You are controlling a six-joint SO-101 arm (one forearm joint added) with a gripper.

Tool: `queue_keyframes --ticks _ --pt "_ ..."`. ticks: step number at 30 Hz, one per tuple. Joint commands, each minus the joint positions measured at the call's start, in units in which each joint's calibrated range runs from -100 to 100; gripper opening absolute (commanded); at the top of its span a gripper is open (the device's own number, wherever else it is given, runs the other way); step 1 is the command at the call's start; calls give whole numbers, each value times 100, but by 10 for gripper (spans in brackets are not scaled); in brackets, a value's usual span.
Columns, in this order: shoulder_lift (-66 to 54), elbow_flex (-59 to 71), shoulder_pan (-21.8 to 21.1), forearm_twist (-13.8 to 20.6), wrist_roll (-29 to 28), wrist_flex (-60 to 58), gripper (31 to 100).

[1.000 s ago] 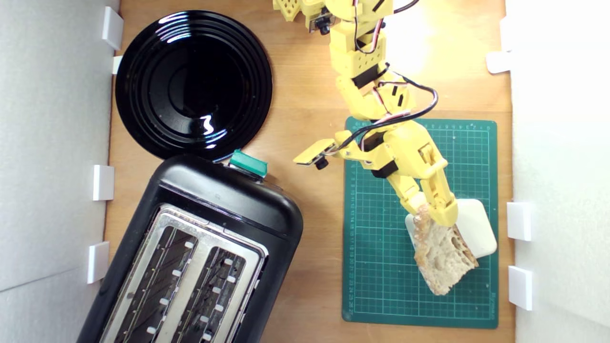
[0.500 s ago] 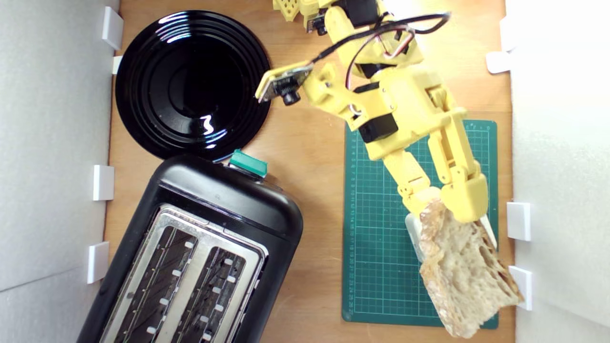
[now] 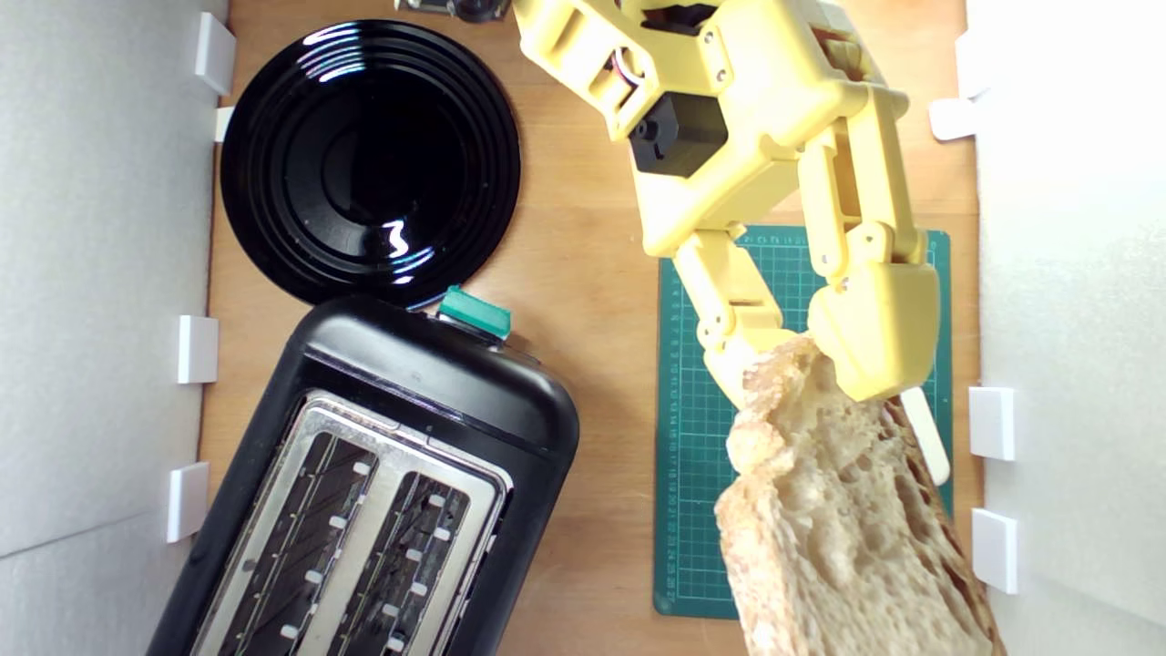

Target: Pick bread and place in toaster

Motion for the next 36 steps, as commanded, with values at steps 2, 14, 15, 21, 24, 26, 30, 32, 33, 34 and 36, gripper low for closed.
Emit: queue_keyframes --ticks 2,14,15,21,24,26,30,32,33,34,36 --pt "-311 -1288 26 -27 478 768 562" --pt "-294 -2768 751 -82 1859 2551 562" --pt "-294 -2786 815 -100 1964 2628 562" --pt "-294 -2786 1105 -109 2628 2952 562" --pt "-294 -2786 1339 -109 2937 3131 562" --pt "-294 -2786 1428 -109 3083 3293 562" --pt "-294 -2786 1621 -46 3214 3490 562" --pt "-294 -2786 1790 -9 3219 3498 562" --pt "-294 -2786 1871 36 3219 3498 562" --pt "-294 -2786 1943 118 3219 3507 562" --pt "-294 -2786 2000 226 3219 3507 562"
